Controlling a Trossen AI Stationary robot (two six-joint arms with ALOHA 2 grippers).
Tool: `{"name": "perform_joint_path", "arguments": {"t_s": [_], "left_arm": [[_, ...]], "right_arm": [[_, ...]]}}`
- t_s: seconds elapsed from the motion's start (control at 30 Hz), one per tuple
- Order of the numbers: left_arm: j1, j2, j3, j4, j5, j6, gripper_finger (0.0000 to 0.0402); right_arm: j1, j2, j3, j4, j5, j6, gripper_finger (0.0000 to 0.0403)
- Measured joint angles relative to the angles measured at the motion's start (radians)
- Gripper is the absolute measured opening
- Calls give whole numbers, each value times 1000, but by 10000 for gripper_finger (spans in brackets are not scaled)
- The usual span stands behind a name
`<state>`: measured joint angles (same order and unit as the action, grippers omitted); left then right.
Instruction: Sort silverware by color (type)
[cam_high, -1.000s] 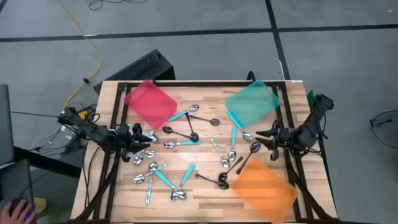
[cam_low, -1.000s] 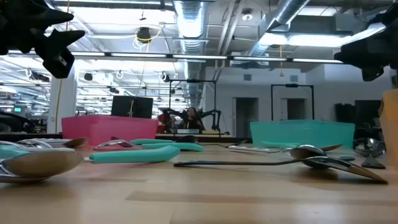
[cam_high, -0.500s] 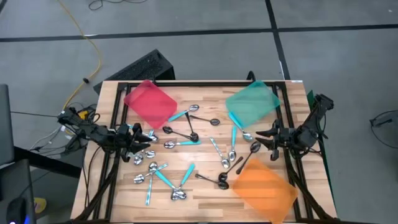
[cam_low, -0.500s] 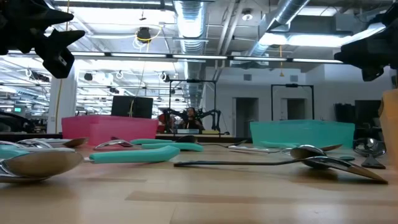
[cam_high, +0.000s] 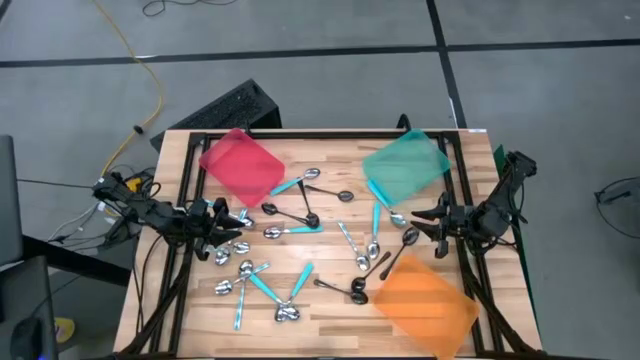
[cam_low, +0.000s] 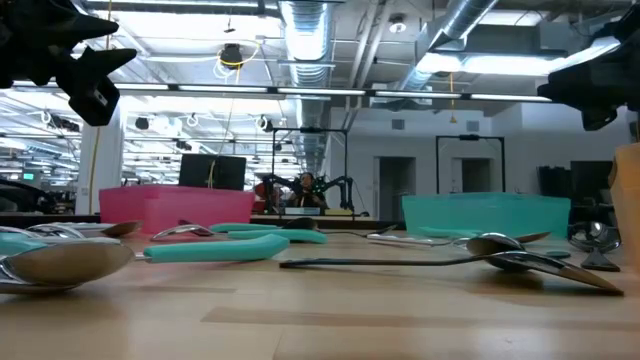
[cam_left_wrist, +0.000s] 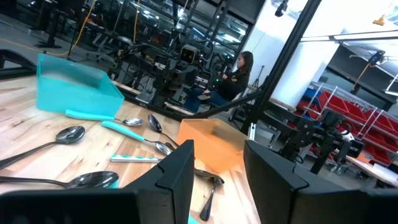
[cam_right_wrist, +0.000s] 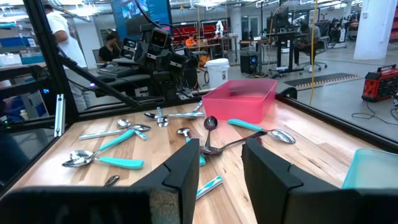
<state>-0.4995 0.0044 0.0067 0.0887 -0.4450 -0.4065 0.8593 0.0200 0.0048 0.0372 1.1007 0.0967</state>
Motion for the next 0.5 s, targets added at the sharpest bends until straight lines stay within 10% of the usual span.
{"name": "perform_joint_path", "arguments": {"t_s": [0.5], "left_arm": [[0, 0, 0, 0, -15, 3, 123]], "right_arm": [[0, 0, 0, 0, 0, 0, 143]]}}
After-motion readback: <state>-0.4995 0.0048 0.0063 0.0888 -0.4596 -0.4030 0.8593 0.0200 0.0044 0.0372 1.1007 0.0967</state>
